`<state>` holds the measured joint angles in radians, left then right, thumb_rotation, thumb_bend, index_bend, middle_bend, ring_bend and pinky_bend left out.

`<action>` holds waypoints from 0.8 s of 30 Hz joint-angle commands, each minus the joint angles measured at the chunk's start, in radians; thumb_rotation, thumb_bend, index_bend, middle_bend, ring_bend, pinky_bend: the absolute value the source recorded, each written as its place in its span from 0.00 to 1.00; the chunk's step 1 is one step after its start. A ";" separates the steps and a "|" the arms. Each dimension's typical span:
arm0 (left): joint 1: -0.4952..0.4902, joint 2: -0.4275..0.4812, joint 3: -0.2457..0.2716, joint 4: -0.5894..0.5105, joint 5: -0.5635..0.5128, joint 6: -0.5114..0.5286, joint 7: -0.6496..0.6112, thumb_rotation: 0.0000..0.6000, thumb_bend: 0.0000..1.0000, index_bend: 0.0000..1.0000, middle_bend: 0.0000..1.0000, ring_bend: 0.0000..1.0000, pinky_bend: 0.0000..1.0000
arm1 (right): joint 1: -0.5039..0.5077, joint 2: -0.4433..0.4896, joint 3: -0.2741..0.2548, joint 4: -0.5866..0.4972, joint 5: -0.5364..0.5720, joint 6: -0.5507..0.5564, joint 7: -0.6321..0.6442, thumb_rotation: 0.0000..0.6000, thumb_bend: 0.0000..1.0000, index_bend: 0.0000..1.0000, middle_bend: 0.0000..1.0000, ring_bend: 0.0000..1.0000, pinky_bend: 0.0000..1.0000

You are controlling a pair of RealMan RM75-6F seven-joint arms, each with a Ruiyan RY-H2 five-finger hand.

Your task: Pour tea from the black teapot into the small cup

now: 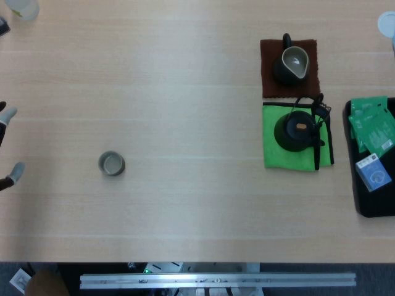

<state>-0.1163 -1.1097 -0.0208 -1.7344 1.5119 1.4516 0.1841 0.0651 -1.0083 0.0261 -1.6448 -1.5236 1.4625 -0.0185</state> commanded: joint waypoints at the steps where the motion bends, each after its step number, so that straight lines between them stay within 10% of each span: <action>1: 0.000 -0.001 0.000 0.000 -0.001 0.000 0.002 1.00 0.23 0.11 0.11 0.10 0.07 | -0.001 0.000 0.001 0.001 0.002 0.001 0.002 1.00 0.00 0.27 0.35 0.26 0.27; 24: 0.005 0.007 0.000 -0.013 0.002 0.011 -0.001 1.00 0.23 0.11 0.11 0.10 0.07 | 0.065 0.011 0.010 0.008 -0.056 -0.060 0.020 1.00 0.00 0.28 0.36 0.26 0.27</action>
<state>-0.1109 -1.1023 -0.0210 -1.7477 1.5136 1.4624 0.1829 0.1243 -0.9982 0.0343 -1.6351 -1.5752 1.4082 0.0021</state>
